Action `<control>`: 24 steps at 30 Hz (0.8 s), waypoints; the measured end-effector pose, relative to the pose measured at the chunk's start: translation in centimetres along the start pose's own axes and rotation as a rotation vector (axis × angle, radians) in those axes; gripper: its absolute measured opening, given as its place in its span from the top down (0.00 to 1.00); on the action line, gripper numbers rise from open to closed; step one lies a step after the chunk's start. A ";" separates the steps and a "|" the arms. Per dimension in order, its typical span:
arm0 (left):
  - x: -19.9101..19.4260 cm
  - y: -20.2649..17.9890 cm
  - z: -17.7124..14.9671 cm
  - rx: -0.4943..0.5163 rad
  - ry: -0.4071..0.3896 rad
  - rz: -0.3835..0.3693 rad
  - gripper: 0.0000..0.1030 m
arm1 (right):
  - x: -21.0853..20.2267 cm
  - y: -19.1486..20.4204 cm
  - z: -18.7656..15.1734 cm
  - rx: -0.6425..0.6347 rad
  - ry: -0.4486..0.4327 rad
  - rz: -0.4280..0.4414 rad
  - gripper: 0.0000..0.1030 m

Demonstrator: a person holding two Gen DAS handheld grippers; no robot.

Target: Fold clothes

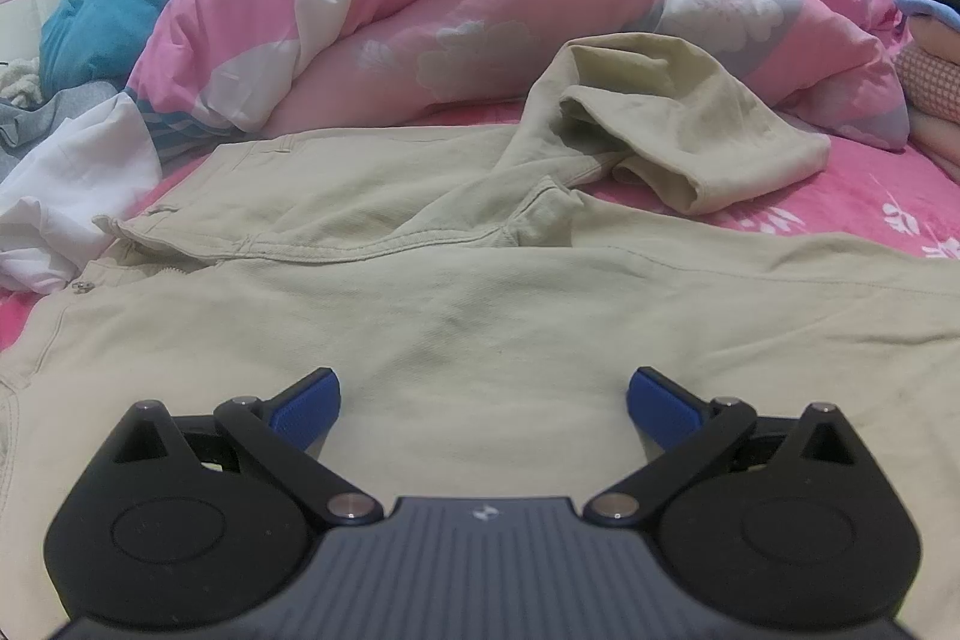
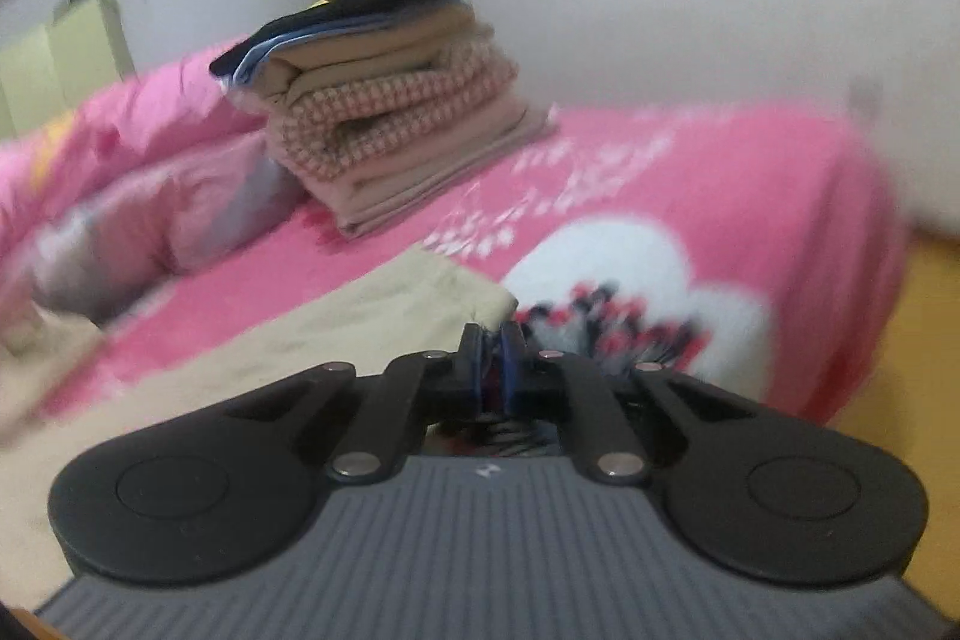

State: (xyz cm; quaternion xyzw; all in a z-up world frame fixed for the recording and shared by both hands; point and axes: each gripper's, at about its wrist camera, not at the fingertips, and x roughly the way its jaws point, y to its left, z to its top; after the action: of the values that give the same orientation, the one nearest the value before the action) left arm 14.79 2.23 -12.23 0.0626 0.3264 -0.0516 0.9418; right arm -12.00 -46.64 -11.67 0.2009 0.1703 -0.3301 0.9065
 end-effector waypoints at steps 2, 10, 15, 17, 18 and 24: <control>0.0 0.0 0.0 -0.001 -0.001 -0.001 0.00 | 0.1 0.4 -0.3 -0.086 0.023 -0.131 0.96; -0.1 0.1 0.3 -0.008 0.008 0.001 0.00 | 0.0 1.3 -0.2 -0.101 0.039 0.055 0.93; -2.6 2.4 0.4 -0.066 -0.026 0.020 0.01 | 0.8 5.2 -1.1 -0.215 0.046 0.311 0.93; -4.2 4.0 0.1 -0.101 -0.054 0.027 0.01 | 1.8 3.6 -2.2 -0.201 0.078 0.276 0.94; -5.0 4.9 0.0 -0.118 -0.068 0.030 0.01 | 2.0 2.2 -2.5 -0.180 0.082 0.245 0.95; -9.6 10.9 -2.0 -0.271 -0.114 0.085 0.01 | -1.2 -5.6 -1.2 0.015 0.088 -0.077 0.89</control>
State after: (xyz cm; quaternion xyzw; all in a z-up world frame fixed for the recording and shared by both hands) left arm 7.55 13.81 -6.89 -0.0542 0.2735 0.0294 0.9599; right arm -16.82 -49.38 -13.63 0.2151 0.2150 -0.3570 0.8832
